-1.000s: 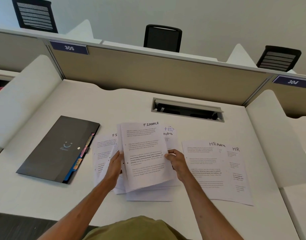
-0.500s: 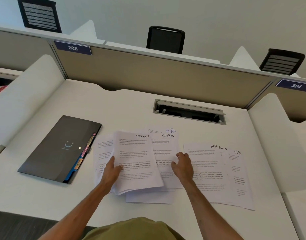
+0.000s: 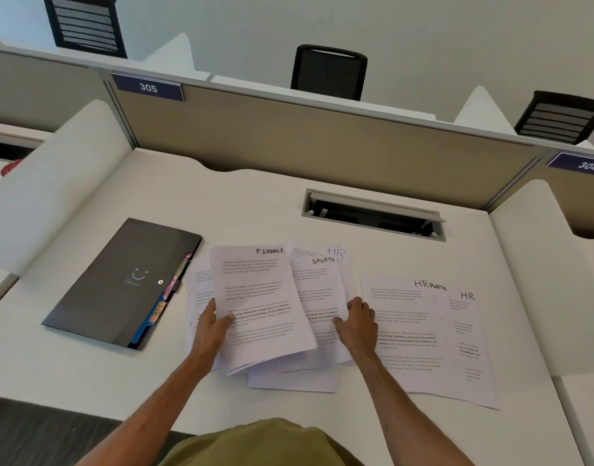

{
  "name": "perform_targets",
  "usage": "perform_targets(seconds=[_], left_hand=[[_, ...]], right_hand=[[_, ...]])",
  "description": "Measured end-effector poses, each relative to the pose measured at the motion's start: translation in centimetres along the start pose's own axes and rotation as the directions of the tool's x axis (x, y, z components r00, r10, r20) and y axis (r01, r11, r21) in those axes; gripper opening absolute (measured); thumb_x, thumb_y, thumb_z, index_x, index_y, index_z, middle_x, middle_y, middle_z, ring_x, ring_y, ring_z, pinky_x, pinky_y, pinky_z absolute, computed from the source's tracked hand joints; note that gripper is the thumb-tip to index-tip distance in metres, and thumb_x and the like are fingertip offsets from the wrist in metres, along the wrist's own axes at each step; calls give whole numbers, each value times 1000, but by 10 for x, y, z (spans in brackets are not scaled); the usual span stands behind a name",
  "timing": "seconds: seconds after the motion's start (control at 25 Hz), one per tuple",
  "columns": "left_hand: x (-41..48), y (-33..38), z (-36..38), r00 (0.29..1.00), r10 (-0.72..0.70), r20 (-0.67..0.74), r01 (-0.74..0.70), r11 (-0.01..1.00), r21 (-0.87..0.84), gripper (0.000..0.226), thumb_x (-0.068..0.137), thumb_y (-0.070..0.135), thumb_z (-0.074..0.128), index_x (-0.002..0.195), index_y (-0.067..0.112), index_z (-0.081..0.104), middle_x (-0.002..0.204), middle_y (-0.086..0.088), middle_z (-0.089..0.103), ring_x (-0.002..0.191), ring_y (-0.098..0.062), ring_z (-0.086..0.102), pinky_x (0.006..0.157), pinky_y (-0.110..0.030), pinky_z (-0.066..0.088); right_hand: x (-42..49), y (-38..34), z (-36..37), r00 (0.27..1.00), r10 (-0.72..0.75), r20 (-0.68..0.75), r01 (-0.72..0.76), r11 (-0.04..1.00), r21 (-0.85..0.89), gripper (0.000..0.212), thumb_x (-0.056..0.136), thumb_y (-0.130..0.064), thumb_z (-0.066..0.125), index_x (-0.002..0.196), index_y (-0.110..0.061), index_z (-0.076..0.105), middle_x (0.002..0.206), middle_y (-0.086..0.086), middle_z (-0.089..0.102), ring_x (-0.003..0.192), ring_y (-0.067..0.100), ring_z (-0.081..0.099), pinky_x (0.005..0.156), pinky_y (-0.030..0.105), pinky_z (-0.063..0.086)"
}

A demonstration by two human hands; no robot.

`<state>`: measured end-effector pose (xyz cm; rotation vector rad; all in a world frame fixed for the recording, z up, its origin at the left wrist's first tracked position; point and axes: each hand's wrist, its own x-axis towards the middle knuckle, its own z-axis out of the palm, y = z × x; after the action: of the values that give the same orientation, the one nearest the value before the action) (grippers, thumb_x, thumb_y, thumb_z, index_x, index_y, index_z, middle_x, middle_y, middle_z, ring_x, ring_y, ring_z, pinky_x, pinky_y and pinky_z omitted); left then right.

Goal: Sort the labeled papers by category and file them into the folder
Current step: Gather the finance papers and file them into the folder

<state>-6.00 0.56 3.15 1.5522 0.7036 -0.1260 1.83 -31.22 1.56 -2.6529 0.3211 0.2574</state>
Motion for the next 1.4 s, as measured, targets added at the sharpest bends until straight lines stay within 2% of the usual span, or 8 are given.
perform_targets(seconds=[0.12, 0.24, 0.52, 0.72, 0.88, 1.16, 1.28, 1.4], left_hand=[[-1, 1, -1, 1000, -7, -22, 7, 1000, -19, 48, 104, 4, 58, 146, 27, 56, 135, 0, 68, 111, -26, 69, 94, -49, 58], [0, 1, -2, 1000, 3, -31, -4, 1000, -23, 49, 103, 3, 57, 148, 25, 55, 138, -2, 68, 113, -25, 69, 92, -46, 57], [3, 7, 5, 1000, 26, -16, -27, 999, -30, 46, 104, 4, 58, 143, 27, 57, 134, 2, 68, 109, -21, 70, 85, -40, 58], [5, 5, 15, 1000, 12, -11, -12, 999, -34, 47, 102, 1, 57, 143, 23, 58, 131, 0, 69, 108, -22, 70, 84, -38, 57], [8, 4, 21, 1000, 14, 0, -14, 1000, -28, 44, 102, 3, 59, 139, 26, 61, 131, 0, 70, 111, -25, 70, 89, -42, 57], [10, 8, 15, 1000, 19, -2, -19, 1000, -10, 45, 102, 3, 58, 143, 21, 59, 132, -1, 69, 107, -21, 69, 88, -41, 57], [12, 9, 6, 1000, 19, -7, -19, 1000, -7, 44, 103, 3, 58, 143, 21, 59, 134, -2, 69, 108, -22, 70, 87, -41, 58], [12, 6, 2, 1000, 14, -21, -15, 1000, -16, 46, 103, 3, 57, 145, 21, 58, 133, -2, 69, 109, -25, 70, 86, -42, 58]], right_hand=[[3, 1, -3, 998, 55, 6, -56, 988, 141, 15, 92, -27, 74, 98, -20, 62, 94, -5, 70, 87, 20, 66, 76, 39, 58], [8, 6, -15, 990, 139, -24, -130, 963, 236, 10, 95, -24, 70, 87, -23, 63, 82, -8, 70, 73, 17, 66, 65, 32, 53], [28, 62, -69, 924, 332, -193, -268, 918, 294, 9, 95, -16, 60, 96, -18, 69, 89, 5, 71, 79, 28, 62, 72, 35, 48], [28, 118, -87, 847, 433, -308, -388, 900, 197, 22, 89, -9, 61, 109, -12, 69, 107, 18, 70, 103, 39, 60, 94, 53, 46], [20, 120, -78, 838, 307, -451, -329, 944, 31, 44, 82, -6, 70, 125, -9, 65, 118, 18, 64, 112, 40, 54, 88, 55, 45], [19, 36, -32, 949, -131, -287, 121, 991, -52, 10, 89, -28, 72, 94, -24, 65, 89, -7, 63, 86, 19, 62, 70, 37, 50], [19, 15, -12, 942, -243, -230, 214, 966, -146, 29, 88, -48, 75, 101, -23, 67, 96, -7, 64, 92, 18, 62, 73, 38, 49], [13, 6, -1, 976, -104, -192, 61, 974, -216, 64, 79, -72, 73, 107, -16, 66, 103, 1, 66, 98, 23, 64, 77, 41, 51]])
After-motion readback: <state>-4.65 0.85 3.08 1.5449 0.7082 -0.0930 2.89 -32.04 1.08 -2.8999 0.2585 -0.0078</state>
